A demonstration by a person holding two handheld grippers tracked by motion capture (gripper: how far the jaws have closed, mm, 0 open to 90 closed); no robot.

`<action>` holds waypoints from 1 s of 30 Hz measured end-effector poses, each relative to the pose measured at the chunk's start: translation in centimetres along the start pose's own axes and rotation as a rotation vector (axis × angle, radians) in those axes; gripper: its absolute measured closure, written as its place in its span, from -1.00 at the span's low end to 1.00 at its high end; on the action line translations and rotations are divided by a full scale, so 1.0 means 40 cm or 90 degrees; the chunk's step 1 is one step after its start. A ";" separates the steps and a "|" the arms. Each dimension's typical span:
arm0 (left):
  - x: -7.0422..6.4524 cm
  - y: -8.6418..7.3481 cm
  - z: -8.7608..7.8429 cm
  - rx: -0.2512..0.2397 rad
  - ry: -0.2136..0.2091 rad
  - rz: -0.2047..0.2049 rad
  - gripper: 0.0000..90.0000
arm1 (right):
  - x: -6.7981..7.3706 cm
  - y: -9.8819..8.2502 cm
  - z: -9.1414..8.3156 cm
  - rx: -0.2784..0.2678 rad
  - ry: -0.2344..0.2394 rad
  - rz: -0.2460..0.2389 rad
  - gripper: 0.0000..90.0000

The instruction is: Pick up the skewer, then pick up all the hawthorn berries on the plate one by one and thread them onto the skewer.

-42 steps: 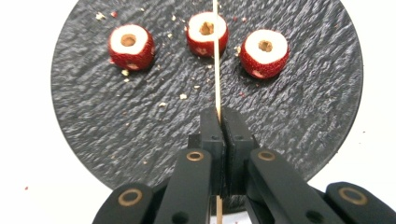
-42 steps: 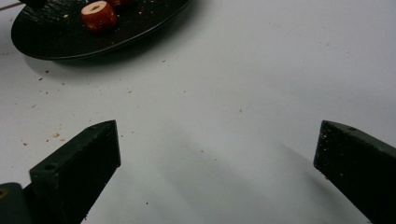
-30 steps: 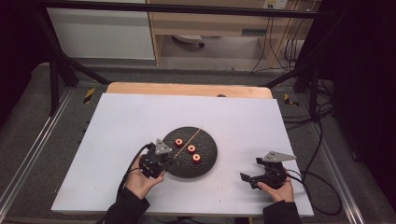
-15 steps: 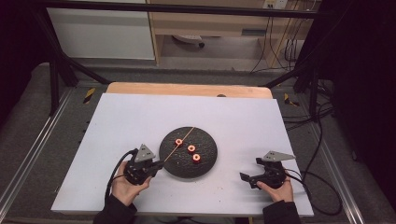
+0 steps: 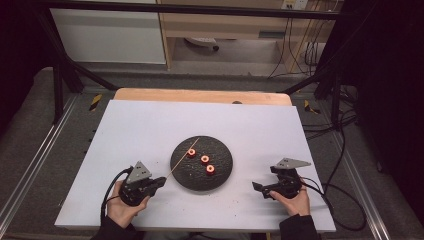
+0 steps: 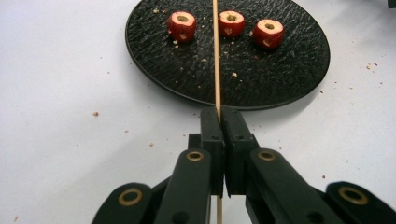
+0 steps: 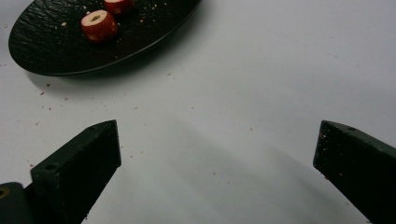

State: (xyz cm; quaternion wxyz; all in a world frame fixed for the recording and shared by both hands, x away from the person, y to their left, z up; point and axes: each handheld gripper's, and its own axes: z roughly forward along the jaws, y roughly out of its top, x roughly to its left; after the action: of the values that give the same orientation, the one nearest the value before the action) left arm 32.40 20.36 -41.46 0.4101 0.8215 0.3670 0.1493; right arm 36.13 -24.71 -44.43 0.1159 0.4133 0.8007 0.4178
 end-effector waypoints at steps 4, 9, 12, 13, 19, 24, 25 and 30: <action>0.005 -0.008 -0.007 -0.009 -0.002 -0.001 0.96 | 0.013 0.016 0.007 0.008 0.003 -0.004 -0.97; 0.011 -0.019 -0.010 -0.014 -0.010 -0.004 0.96 | 0.037 0.046 0.021 0.022 0.005 -0.014 -0.96; 0.014 -0.024 -0.013 -0.017 -0.013 -0.005 0.96 | 0.051 0.064 0.030 0.024 0.010 -0.014 -0.96; 0.016 -0.025 -0.014 -0.018 -0.015 -0.004 0.96 | 0.055 0.070 0.034 0.024 0.011 -0.021 -0.96; 0.017 -0.030 -0.017 -0.022 -0.018 -0.002 0.96 | 0.084 0.100 0.054 0.035 0.016 -0.021 -0.96; 0.017 -0.036 -0.017 -0.026 -0.025 0.001 0.96 | 0.105 0.125 0.073 0.039 0.022 -0.026 -0.96; 0.018 -0.037 -0.017 -0.026 -0.023 0.003 0.96 | 0.109 0.131 0.077 0.043 0.021 -0.029 -0.96; 0.022 -0.041 -0.017 -0.025 -0.024 0.001 0.96 | 0.130 0.166 0.097 0.064 0.025 -0.036 -0.96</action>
State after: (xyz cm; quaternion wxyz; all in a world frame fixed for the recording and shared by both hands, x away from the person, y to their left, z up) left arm 31.85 22.05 -42.37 0.4331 0.8162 0.3554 0.1412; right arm 38.65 -16.46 -40.95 0.0907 0.3877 0.8341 0.3818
